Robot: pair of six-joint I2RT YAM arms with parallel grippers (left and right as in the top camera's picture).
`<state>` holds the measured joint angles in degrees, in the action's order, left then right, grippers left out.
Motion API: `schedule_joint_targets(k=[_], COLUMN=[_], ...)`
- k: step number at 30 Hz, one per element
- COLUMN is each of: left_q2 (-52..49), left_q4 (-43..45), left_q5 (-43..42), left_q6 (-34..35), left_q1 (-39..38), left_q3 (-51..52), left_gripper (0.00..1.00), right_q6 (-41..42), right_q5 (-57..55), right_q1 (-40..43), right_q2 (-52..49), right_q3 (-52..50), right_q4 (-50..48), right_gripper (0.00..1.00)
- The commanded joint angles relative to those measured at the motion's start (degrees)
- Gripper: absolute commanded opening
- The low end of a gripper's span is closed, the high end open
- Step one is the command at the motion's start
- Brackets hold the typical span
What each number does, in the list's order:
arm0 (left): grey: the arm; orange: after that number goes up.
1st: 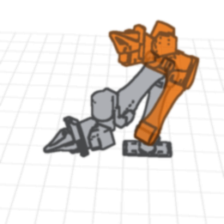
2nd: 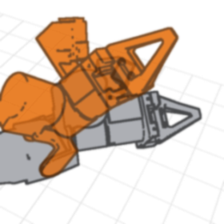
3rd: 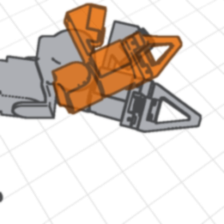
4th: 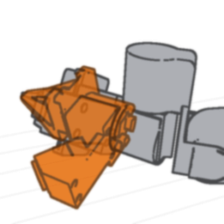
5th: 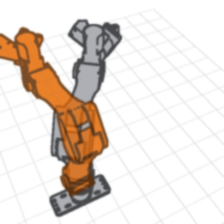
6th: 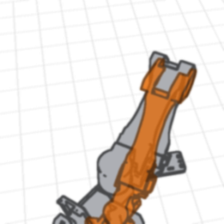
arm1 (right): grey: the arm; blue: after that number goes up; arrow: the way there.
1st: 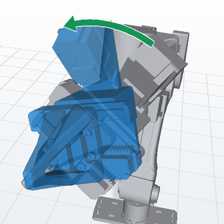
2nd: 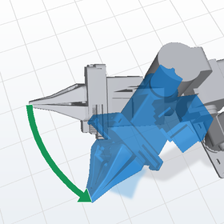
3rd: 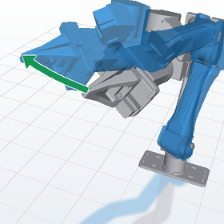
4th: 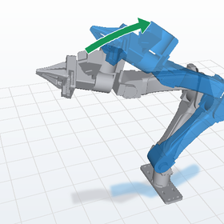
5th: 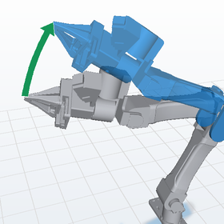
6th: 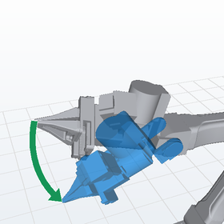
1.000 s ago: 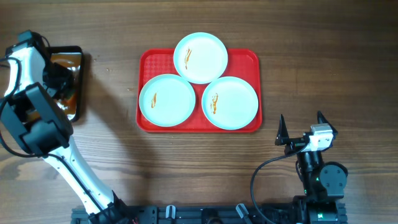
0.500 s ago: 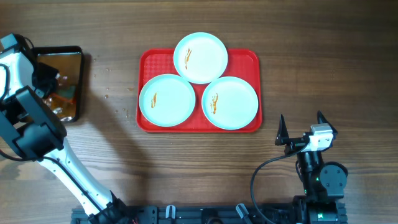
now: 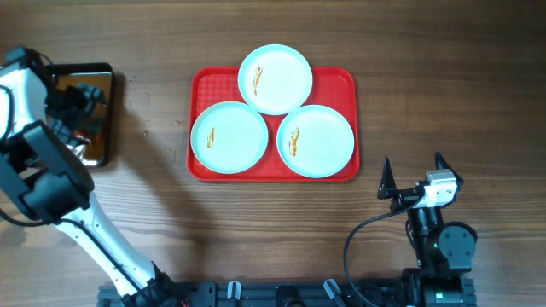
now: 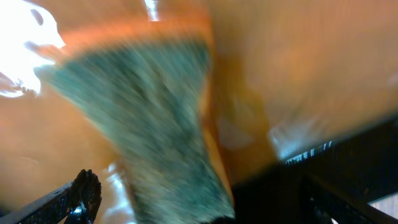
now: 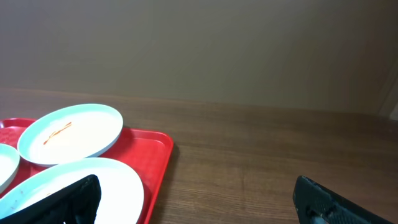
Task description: Clean dirty plates on tray and stack at the side
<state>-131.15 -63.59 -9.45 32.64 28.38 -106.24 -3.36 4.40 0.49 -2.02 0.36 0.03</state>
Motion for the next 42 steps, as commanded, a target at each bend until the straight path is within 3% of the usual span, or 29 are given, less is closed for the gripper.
schedule_joint_targets(k=[1,4,6,8,10,12,16,17,18,19,21,24,26,28,31,32,35,36,37,38,40,42], left_q2=[1.0,1.0,1.0,1.0,1.0,1.0,1.1,1.1,1.1,1.1,1.1,1.1,1.1,1.1,1.1,1.1,1.5,2.2,2.7,3.1,4.0,3.9], left_q4=[1.7,3.1,3.2,3.6,3.7,4.5,6.0,6.0,6.0,6.3,6.9,8.4,10.2,11.0,12.4,12.6,12.9,13.1,13.3,13.3,11.2,7.8], left_q5=[-2.7,0.7,3.5,4.0,4.3,4.7,5.0,5.0,5.0,5.1,6.3,10.3,11.7,11.7,12.8,13.0,13.0,13.0,13.0,13.0,11.6,7.0], left_q6=[1.3,3.3,5.5,5.6,5.6,5.6,5.3,5.1,5.1,5.1,5.1,5.1,5.1,5.1,5.1,5.1,5.1,5.1,5.1,5.1,5.1,5.2], left_q1=[-2.8,-3.6,-3.6,-3.5,-3.5,-3.4,-2.3,-1.7,-1.4,-1.0,-0.3,0.2,0.3,0.3,0.3,0.4,0.5,0.5,0.5,0.5,0.5,0.3], left_q3=[3.3,4.8,5.3,5.8,5.8,5.8,4.7,4.1,3.8,3.8,3.8,3.8,3.9,3.9,3.9,3.9,3.8,3.8,3.8,3.8,3.8,3.9], left_gripper=[1.00,0.97,0.86,0.58,0.23,0.04,0.04,0.09,0.45,0.91,1.00,1.00,0.99,0.86,0.12,0.04,0.04,0.20,0.66,0.87,1.00,1.00], right_q6=[-0.7,-0.7,-0.7,-0.7,-0.7,-0.7,-0.8,-0.8,-0.8,-0.8,-0.8,-0.8,-0.7,-0.8,-0.7,-0.8,-0.7,-0.8,-0.8,-0.8,-0.7,-0.8], right_q5=[-0.6,-0.6,-0.6,-0.6,-0.6,-0.6,-0.6,-0.6,-0.6,-0.6,-0.6,-0.6,-0.6,-0.6,-0.6,-0.6,-0.6,-0.6,-0.6,-0.6,-0.6,-0.6], right_q1=[0.3,0.3,0.3,0.3,0.3,0.3,0.3,0.3,0.3,0.3,0.3,0.3,0.3,0.3,0.3,0.3,0.3,0.3,0.3,0.3,0.3,0.3], right_q2=[0.3,0.3,0.3,0.3,0.3,0.3,0.3,0.3,0.3,0.3,0.3,0.3,0.3,0.3,0.3,0.3,0.3,0.3,0.3,0.3,0.3,0.3], right_q3=[-0.1,-0.1,-0.1,-0.1,-0.1,-0.1,-0.1,-0.1,-0.1,-0.1,-0.1,-0.1,-0.1,-0.1,-0.1,-0.1,-0.1,-0.1,-0.1,-0.1,-0.1,-0.1], right_q4=[-0.1,-0.1,-0.1,-0.1,-0.1,-0.1,-0.1,-0.1,-0.1,-0.1,-0.1,-0.1,-0.1,-0.1,-0.1,-0.1,-0.1,-0.1,-0.1,-0.1,-0.1,-0.1], right_gripper=[1.00,1.00,1.00,1.00,1.00,1.00,1.00,1.00,1.00,1.00,1.00,1.00,1.00,1.00,1.00,1.00,1.00,1.00,1.00,1.00,1.00,1.00])
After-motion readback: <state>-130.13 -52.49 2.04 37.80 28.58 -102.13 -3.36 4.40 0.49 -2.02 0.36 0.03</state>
